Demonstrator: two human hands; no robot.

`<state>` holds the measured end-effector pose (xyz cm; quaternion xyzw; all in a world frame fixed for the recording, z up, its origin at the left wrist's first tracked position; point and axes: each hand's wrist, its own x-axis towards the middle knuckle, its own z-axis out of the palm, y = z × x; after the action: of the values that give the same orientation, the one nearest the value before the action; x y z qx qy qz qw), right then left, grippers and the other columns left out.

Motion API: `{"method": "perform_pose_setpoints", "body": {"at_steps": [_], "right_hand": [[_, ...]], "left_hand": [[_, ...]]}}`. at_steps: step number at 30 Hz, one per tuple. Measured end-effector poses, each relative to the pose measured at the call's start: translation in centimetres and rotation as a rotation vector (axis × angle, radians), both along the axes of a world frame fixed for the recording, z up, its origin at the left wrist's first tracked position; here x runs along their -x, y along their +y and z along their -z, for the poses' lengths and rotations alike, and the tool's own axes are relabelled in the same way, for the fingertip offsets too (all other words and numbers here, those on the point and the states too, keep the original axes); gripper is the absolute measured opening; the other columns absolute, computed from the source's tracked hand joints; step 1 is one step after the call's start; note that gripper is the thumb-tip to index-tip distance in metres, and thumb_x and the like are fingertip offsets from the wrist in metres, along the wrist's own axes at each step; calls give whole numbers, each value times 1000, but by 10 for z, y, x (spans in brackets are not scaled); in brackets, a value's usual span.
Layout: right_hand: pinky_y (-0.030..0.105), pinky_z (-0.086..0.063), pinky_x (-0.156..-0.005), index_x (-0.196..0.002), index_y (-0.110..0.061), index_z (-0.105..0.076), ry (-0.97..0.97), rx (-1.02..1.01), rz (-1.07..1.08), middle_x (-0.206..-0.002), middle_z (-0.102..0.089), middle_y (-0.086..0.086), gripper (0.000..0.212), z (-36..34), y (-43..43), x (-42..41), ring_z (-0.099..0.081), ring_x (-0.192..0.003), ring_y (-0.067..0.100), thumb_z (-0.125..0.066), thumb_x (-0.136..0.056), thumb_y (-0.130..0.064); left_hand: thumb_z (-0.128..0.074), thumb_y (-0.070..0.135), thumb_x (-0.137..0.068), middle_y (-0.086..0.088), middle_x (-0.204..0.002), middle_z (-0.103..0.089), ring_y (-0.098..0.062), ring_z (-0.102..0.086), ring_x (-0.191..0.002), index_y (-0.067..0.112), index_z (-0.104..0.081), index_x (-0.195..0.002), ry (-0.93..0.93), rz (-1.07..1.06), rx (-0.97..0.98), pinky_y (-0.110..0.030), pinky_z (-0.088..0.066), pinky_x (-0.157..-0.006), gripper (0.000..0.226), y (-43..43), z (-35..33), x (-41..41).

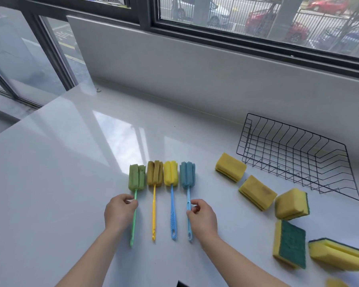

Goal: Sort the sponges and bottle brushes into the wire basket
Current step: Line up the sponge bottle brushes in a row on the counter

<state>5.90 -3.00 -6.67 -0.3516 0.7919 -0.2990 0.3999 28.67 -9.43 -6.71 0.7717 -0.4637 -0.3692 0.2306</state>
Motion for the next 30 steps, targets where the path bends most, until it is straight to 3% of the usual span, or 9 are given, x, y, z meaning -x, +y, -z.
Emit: {"method": "perform_pose_setpoints", "body": {"at_steps": [5,9,16,19,23,26,30], "right_hand": [[16,-44,-64,-113,-26,-68,1,10,-15,-82,-63,-11,27,4,-4,3,-61,-78,6,-64,-91,-12],[13,-41,-60,-113,-29,-63,-5,7,-6,-83,-61,-12,24,5,-8,6,-59,-76,3,-65,-92,-17],[14,-40,-59,-114,-28,-63,-18,4,-40,-85,-62,-13,25,8,-3,8,-59,-76,3,-65,-91,-19],[16,-43,-64,-122,-26,-61,-1,0,-83,-91,-61,-11,31,5,0,14,-59,-80,5,-65,-91,-21],[27,-51,-87,-130,-25,-58,112,-11,-191,-112,-61,-7,37,-2,5,24,-60,-98,12,-62,-93,-27],[26,-49,-88,-133,-25,-56,190,19,-286,-119,-59,-6,40,-7,12,34,-61,-102,12,-61,-93,-30],[25,-46,-85,-132,-25,-57,246,64,-340,-121,-60,-5,40,-18,26,51,-58,-104,11,-60,-92,-32]], "left_hand": [[-71,24,-83,-1,-87,-70,-29,-68,-84,16,-70,-111,42,4,-1,-47,-56,-85,30,4,3,-4],[-69,25,-84,4,-86,-66,-23,-65,-84,19,-65,-118,-15,8,26,-40,-53,-84,35,11,1,-4],[-63,23,-83,-1,-108,-56,-18,-58,-89,22,-60,-124,-168,59,119,-31,-42,-75,41,22,-8,5],[-62,22,-84,-2,-110,-53,-21,-58,-94,22,-60,-124,-206,86,144,-33,-45,-74,40,27,-13,12],[-60,24,-85,-4,-114,-55,-25,-52,-105,20,-58,-128,-382,245,209,-37,-49,-77,43,33,-21,24],[-60,26,-84,-6,-112,-55,-27,-50,-105,19,-55,-130,-530,419,249,-40,-48,-82,46,37,-27,42],[-58,29,-85,-3,-110,-54,-25,-51,-98,20,-55,-127,-569,544,286,-39,-47,-81,43,45,-34,70]]}}
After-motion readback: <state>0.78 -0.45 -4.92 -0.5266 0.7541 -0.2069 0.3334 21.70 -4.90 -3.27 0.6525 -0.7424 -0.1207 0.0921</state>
